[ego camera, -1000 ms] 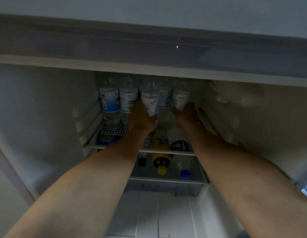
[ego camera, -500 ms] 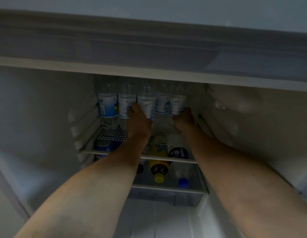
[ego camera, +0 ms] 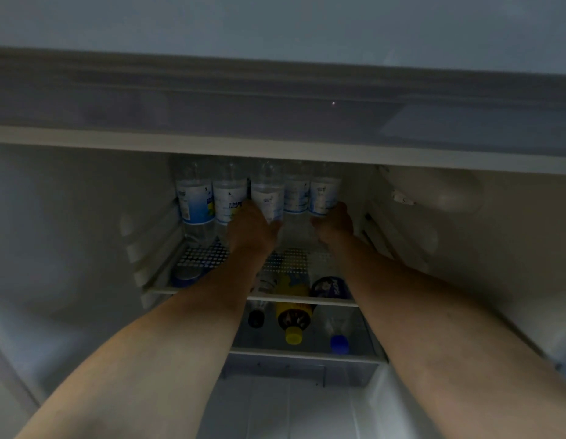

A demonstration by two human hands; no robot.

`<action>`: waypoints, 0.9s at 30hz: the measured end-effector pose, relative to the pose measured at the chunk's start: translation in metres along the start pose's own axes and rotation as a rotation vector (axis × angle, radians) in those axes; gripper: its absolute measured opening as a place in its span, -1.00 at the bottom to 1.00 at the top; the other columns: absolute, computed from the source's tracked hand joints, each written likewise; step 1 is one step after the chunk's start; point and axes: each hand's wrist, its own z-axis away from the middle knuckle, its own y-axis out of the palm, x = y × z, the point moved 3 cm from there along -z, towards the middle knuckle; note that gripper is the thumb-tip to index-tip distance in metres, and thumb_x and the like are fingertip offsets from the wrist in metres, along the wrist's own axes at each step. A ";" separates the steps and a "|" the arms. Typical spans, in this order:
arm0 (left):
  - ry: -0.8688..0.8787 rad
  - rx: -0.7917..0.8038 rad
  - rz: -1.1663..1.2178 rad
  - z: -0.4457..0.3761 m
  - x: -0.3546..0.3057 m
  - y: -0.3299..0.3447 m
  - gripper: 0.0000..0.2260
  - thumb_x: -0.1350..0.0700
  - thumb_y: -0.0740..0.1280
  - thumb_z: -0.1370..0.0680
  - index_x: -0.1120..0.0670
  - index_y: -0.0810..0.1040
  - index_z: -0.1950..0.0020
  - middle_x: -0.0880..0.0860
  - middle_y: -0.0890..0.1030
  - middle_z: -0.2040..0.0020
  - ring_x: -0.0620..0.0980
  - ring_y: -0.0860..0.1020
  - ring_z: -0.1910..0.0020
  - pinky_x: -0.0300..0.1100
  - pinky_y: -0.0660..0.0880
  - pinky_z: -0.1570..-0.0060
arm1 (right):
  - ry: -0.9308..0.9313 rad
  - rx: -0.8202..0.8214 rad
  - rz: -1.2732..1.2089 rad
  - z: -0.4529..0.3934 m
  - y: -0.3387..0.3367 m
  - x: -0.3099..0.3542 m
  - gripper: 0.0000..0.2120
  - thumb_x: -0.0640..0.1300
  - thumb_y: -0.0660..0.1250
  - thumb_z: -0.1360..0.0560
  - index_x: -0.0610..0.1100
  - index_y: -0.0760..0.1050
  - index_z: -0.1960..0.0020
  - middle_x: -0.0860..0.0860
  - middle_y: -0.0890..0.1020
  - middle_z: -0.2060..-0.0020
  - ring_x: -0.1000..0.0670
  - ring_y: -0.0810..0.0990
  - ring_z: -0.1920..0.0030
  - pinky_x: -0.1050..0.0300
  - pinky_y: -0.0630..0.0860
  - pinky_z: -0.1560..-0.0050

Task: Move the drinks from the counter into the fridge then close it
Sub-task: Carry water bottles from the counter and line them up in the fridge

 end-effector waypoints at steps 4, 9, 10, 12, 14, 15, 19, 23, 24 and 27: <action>-0.001 0.029 0.027 0.000 0.003 -0.003 -0.45 -0.13 0.41 -0.52 0.19 0.42 -0.35 0.20 0.53 -0.32 0.16 0.51 -0.28 0.00 0.47 -0.21 | 0.032 -0.059 -0.121 0.018 -0.003 -0.003 -0.44 -0.07 0.38 -0.55 -0.17 0.28 -0.48 -0.19 0.45 -0.37 -0.19 0.52 -0.27 0.08 0.50 -0.18; 0.047 0.104 0.060 -0.003 0.004 -0.008 -0.43 -0.14 0.44 -0.49 0.18 0.43 -0.35 0.19 0.55 -0.32 0.17 0.53 -0.26 -0.03 0.48 -0.16 | -0.145 -0.023 -0.242 0.059 0.005 -0.008 -0.65 0.01 0.39 -0.52 -0.11 0.57 -0.25 -0.03 0.62 -0.18 0.01 0.57 -0.12 0.17 0.49 -0.19; 0.058 0.132 0.084 -0.003 0.001 -0.007 -0.42 -0.13 0.45 -0.49 0.17 0.43 -0.36 0.19 0.54 -0.33 0.17 0.53 -0.26 -0.01 0.51 -0.19 | -0.178 0.029 -0.244 0.067 0.008 -0.008 -0.63 0.03 0.41 -0.51 -0.07 0.56 -0.27 0.03 0.62 -0.16 0.07 0.56 -0.09 0.25 0.46 -0.14; 0.091 0.179 0.145 -0.002 -0.006 -0.003 -0.50 -0.06 0.46 -0.50 0.14 0.46 -0.35 0.17 0.57 -0.30 0.15 0.55 -0.23 -0.02 0.52 -0.18 | -0.222 0.079 -0.286 0.077 0.011 -0.006 -0.67 0.08 0.47 -0.47 0.06 0.55 -0.20 0.20 0.60 -0.03 0.19 0.56 0.00 0.39 0.46 0.02; 0.159 0.253 0.189 0.001 -0.016 0.003 -0.68 0.07 0.42 -0.54 0.11 0.51 -0.27 0.13 0.61 -0.21 0.08 0.57 -0.15 -0.08 0.52 -0.07 | -0.259 0.061 -0.269 0.081 0.007 -0.003 -0.67 0.14 0.51 -0.42 0.09 0.53 -0.12 0.23 0.60 0.05 0.18 0.60 0.03 0.41 0.49 0.13; 0.208 0.315 0.210 0.004 -0.021 0.007 -0.75 0.14 0.40 -0.56 0.10 0.53 -0.23 0.10 0.62 -0.16 0.05 0.58 -0.11 -0.11 0.51 -0.03 | -0.273 0.034 -0.217 0.080 0.003 -0.002 -0.60 0.15 0.52 -0.40 0.00 0.55 -0.15 0.15 0.64 0.03 0.12 0.62 0.02 0.33 0.53 0.13; 0.336 0.579 0.291 0.021 -0.044 0.019 -0.70 0.33 0.37 -0.55 0.18 0.56 -0.27 0.13 0.61 -0.22 0.09 0.57 -0.20 -0.02 0.50 -0.25 | -0.229 -0.134 -0.082 0.072 -0.025 -0.009 -0.47 0.04 0.53 -0.43 -0.26 0.49 -0.22 -0.16 0.63 -0.11 -0.12 0.63 -0.09 -0.03 0.61 -0.04; 0.370 0.718 0.213 0.031 -0.063 0.031 -0.60 0.30 0.24 -0.62 0.06 0.41 -0.45 0.06 0.46 -0.43 0.03 0.45 -0.37 -0.06 0.39 -0.38 | -0.122 -0.189 -0.007 0.062 -0.045 -0.019 -0.38 0.00 0.49 -0.46 -0.24 0.37 -0.40 -0.20 0.54 -0.29 -0.19 0.55 -0.27 -0.14 0.55 -0.21; 0.375 0.729 0.199 0.032 -0.065 0.033 -0.57 0.32 0.22 -0.61 0.04 0.40 -0.46 0.06 0.44 -0.44 0.05 0.44 -0.37 -0.10 0.39 -0.36 | -0.096 -0.202 0.025 0.059 -0.046 -0.019 -0.40 -0.01 0.46 -0.49 -0.23 0.35 -0.42 -0.20 0.52 -0.31 -0.20 0.53 -0.29 -0.13 0.53 -0.23; 0.355 0.723 0.142 0.034 -0.067 0.035 -0.46 0.36 0.23 -0.58 -0.01 0.32 -0.52 0.09 0.37 -0.49 0.09 0.47 -0.33 -0.12 0.46 -0.25 | -0.081 -0.162 0.087 0.046 -0.047 -0.014 -0.54 -0.09 0.40 -0.54 -0.26 0.41 -0.37 -0.23 0.54 -0.28 -0.21 0.55 -0.26 -0.08 0.54 -0.21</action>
